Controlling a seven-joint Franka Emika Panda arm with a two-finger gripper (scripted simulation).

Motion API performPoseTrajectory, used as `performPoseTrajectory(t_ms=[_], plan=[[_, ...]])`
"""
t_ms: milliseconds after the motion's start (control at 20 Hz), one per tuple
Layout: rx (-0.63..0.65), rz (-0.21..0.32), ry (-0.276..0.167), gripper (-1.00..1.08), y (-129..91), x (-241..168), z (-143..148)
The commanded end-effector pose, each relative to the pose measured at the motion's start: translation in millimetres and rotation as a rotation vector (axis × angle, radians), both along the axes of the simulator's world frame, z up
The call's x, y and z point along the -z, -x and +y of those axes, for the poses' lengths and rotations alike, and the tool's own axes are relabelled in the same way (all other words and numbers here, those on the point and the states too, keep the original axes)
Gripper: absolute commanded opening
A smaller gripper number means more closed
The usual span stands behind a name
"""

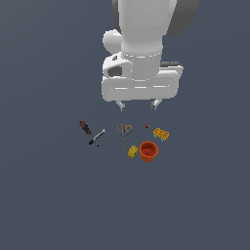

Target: Pick up a designated object from a clutter of objects.

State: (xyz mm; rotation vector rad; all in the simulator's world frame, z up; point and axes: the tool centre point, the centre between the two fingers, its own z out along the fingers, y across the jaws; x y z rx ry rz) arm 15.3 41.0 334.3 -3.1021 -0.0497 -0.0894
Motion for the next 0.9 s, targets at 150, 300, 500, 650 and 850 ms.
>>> performPoseTrajectory(t_ms=[150,300,500,650,850], plan=[[0.011,0.003,0.000,1.00,0,14,-3],[0.024,0.007,0.000,1.00,0,30,-5],[0.047,0.012,0.000,1.00,3,58,-10],[0.069,0.018,0.001,1.00,6,84,-15],[0.104,0.026,0.004,1.00,16,125,-24]])
